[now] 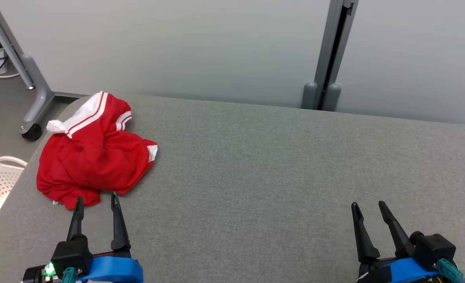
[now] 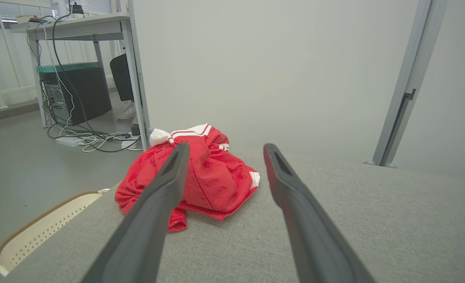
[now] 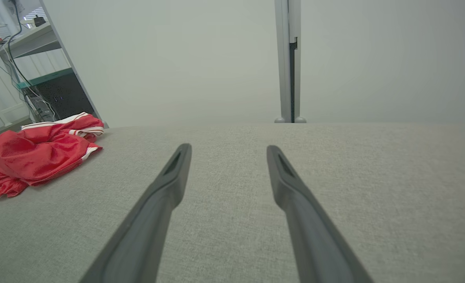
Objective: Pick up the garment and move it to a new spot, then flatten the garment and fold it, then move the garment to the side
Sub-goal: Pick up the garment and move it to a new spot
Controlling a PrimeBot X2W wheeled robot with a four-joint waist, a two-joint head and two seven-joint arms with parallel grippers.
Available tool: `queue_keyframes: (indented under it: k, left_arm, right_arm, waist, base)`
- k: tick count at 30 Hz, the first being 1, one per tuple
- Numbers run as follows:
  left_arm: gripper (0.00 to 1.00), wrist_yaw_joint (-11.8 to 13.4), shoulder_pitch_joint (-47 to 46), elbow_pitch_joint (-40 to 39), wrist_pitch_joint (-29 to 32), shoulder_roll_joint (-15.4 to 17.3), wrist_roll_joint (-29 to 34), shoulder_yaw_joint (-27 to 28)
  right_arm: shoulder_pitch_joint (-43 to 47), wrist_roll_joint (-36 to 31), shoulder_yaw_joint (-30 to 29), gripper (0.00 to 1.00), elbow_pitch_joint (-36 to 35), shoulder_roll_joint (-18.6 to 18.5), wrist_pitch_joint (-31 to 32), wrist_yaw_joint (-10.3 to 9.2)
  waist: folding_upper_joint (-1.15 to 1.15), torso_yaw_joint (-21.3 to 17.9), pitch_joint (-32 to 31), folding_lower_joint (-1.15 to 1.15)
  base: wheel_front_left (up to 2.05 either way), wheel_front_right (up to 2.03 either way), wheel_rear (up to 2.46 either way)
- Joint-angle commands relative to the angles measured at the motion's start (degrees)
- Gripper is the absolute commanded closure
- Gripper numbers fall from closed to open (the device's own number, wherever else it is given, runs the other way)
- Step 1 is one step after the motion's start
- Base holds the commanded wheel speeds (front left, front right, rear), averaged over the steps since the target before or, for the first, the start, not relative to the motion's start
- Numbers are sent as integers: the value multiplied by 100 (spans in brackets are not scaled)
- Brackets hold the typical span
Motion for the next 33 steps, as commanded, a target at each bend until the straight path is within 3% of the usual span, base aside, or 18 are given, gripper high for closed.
queue_keyframes:
  k: [1, 23, 33]
  left_arm:
    - [0, 10, 49, -4, -17, -3, 29, 12]
    - [0, 34, 106, -1, -17, 2, 56, 248]
    - [0, 15, 164, 1, -17, 19, 70, 359]
  right_arm:
    - [75, -36, -16, 0, -4, -30, -18, 3]
    - [114, -90, -7, 0, -13, -30, -18, 3]
    - [104, -59, 71, 0, 18, -30, -18, 3]
  waist:
    - [0, 151, 48, 0]
    - [0, 1303, 103, 0]
    - [0, 1512, 99, 0]
  base:
    - [0, 0, 0]
    - [0, 0, 0]
    - [0, 0, 0]
